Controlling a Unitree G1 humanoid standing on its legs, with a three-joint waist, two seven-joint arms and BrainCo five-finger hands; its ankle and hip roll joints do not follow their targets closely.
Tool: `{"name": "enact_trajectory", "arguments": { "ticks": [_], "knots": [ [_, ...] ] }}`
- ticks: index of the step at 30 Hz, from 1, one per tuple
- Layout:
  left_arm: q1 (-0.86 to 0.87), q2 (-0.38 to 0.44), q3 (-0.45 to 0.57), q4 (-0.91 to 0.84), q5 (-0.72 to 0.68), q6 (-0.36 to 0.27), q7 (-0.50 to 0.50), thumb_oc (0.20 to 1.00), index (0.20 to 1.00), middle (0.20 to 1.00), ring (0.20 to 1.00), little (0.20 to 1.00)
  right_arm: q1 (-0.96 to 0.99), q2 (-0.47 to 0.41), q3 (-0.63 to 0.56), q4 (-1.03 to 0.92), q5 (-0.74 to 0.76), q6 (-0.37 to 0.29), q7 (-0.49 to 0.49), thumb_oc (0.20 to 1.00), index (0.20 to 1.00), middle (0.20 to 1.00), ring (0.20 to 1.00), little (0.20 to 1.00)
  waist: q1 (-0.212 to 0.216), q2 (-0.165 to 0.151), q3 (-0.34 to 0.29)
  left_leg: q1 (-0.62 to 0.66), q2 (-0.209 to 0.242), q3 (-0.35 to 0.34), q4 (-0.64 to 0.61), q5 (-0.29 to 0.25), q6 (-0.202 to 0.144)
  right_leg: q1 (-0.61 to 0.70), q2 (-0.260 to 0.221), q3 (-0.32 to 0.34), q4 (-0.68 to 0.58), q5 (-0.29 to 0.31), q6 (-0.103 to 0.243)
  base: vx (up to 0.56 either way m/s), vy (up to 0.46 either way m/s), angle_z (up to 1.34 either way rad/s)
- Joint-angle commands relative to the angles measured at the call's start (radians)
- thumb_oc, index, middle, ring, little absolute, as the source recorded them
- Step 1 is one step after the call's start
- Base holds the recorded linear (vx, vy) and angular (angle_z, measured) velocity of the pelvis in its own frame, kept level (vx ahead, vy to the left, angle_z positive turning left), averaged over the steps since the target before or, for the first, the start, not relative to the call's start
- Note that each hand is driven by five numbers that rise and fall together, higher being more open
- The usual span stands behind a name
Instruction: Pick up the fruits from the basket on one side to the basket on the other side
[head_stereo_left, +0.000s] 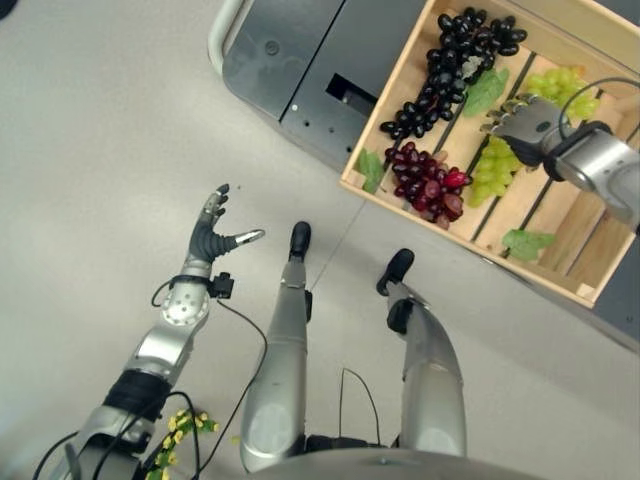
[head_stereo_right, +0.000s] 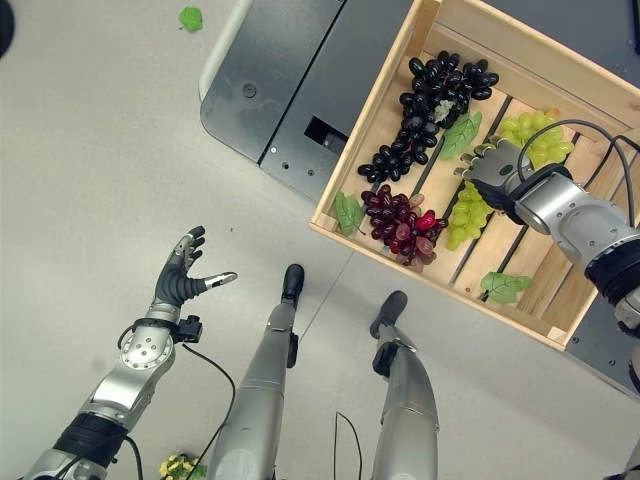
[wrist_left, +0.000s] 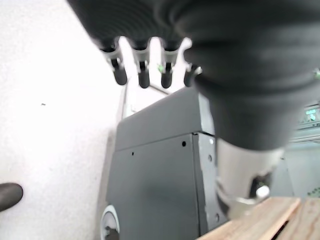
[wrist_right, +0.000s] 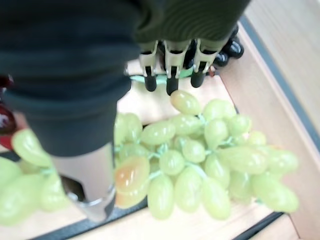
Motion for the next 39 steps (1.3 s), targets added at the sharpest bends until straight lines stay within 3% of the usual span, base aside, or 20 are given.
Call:
{"name": "enact_trajectory", "arguments": {
  "ticks": [1, 10, 23, 39],
  "knots": [
    [0.066, 0.005, 0.03, -0.086, 0.021, -0.032, -0.008, 1.0, 1.0, 1.0, 1.0, 1.0, -0.06, -0.133, 0.058, -0.045, 0.065, -0.009, -0.016, 1.0, 1.0, 1.0, 1.0, 1.0, -0.029, -0.018, -0.015, 0.001, -0.012, 0.028, -0.021, 0.012, 0.017, 0.038, 0.019, 0.001, 0.015, -0.068, 0.083, 0.0, 0.0, 0.0],
    [0.077, 0.017, 0.038, -0.1, 0.027, -0.032, -0.012, 1.0, 1.0, 1.0, 1.0, 1.0, -0.033, -0.176, 0.049, -0.056, 0.083, -0.015, 0.004, 1.0, 1.0, 1.0, 1.0, 1.0, -0.035, -0.028, -0.015, -0.001, -0.008, 0.033, -0.016, 0.009, 0.016, 0.035, 0.024, 0.008, 0.015, -0.07, 0.085, 0.0, 0.0, 0.0],
    [0.075, 0.018, 0.038, -0.096, 0.014, -0.023, -0.005, 1.0, 1.0, 1.0, 1.0, 1.0, 0.017, -0.031, -0.012, 0.049, 0.021, 0.033, -0.015, 1.0, 1.0, 1.0, 1.0, 1.0, -0.022, 0.004, -0.015, -0.028, -0.014, 0.028, -0.004, 0.006, 0.021, 0.008, 0.023, 0.011, 0.034, -0.078, 0.082, 0.0, 0.0, 0.0],
    [0.074, 0.017, 0.034, -0.104, 0.008, -0.027, 0.002, 1.0, 1.0, 1.0, 1.0, 1.0, -0.002, 0.016, -0.067, 0.038, 0.019, 0.055, -0.074, 1.0, 1.0, 1.0, 1.0, 1.0, -0.017, 0.0, -0.015, -0.048, -0.019, 0.023, 0.019, -0.008, 0.028, -0.007, 0.019, 0.011, 0.051, -0.084, 0.085, 0.0, 0.0, 0.0]
  ]
}}
